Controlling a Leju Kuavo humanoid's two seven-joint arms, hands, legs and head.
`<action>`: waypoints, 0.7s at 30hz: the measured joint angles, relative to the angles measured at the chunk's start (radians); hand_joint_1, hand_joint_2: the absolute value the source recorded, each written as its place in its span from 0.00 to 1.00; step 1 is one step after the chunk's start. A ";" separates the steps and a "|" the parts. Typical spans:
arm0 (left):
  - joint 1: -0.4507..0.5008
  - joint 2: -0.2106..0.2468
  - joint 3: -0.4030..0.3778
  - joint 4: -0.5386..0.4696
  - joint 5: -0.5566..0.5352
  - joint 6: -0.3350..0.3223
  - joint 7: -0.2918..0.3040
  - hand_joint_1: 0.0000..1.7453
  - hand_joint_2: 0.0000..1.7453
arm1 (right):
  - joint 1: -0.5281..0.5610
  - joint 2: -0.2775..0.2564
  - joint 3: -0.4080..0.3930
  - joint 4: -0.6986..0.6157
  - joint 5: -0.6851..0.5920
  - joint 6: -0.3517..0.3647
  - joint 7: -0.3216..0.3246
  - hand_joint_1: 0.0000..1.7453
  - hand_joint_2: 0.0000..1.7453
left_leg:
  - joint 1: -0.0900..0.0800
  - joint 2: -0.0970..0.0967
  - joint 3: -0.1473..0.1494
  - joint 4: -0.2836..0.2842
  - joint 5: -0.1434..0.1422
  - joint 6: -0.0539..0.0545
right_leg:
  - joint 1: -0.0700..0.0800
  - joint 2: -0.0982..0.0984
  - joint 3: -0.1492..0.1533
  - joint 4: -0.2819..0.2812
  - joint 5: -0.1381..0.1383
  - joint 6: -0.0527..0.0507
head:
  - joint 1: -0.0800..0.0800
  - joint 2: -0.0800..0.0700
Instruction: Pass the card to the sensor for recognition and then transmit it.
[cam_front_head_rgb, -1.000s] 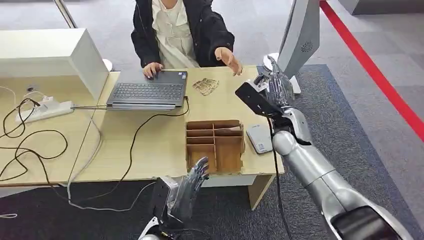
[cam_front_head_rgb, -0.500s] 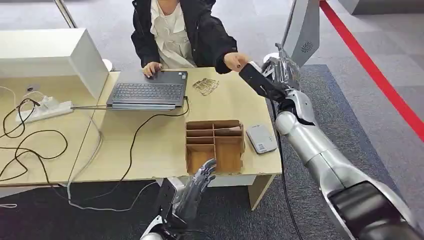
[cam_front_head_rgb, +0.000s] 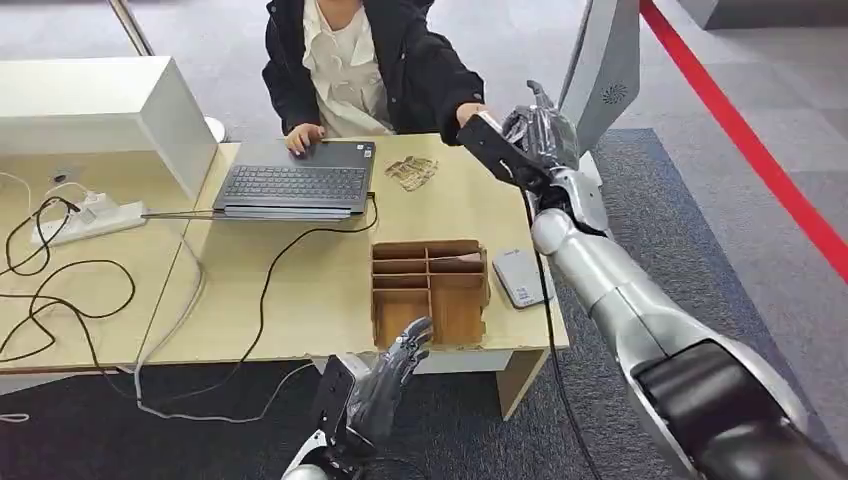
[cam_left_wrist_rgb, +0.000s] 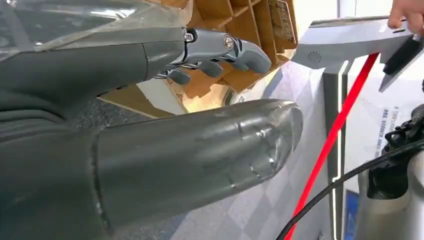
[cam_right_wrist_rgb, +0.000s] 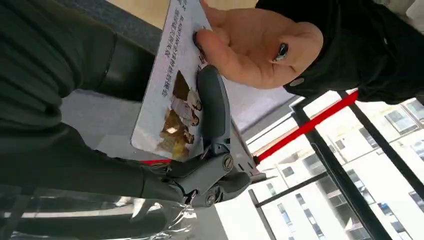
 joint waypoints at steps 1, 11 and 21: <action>0.000 0.000 0.001 0.002 0.001 0.002 -0.001 0.00 0.00 | -0.001 0.006 0.000 0.006 -0.001 0.000 -0.001 0.97 1.00 | 0.000 0.000 0.000 0.000 0.000 0.000 | 0.000 0.000 0.000 0.000 0.000 0.000 | 0.000 0.000; 0.001 -0.003 0.006 0.011 0.007 0.039 -0.007 0.00 0.00 | -0.002 0.055 0.008 0.051 -0.025 -0.026 -0.037 0.00 1.00 | 0.000 0.000 0.000 0.000 0.000 0.000 | 0.000 0.000 -0.001 0.000 0.000 0.000 | 0.000 0.000; 0.011 -0.003 0.021 0.011 0.010 0.100 -0.019 0.00 0.00 | 0.079 0.056 0.024 -0.065 -0.153 -0.069 -0.076 0.00 1.00 | 0.000 0.000 0.000 0.000 0.000 0.000 | 0.000 0.000 -0.001 0.000 0.000 0.000 | 0.000 0.000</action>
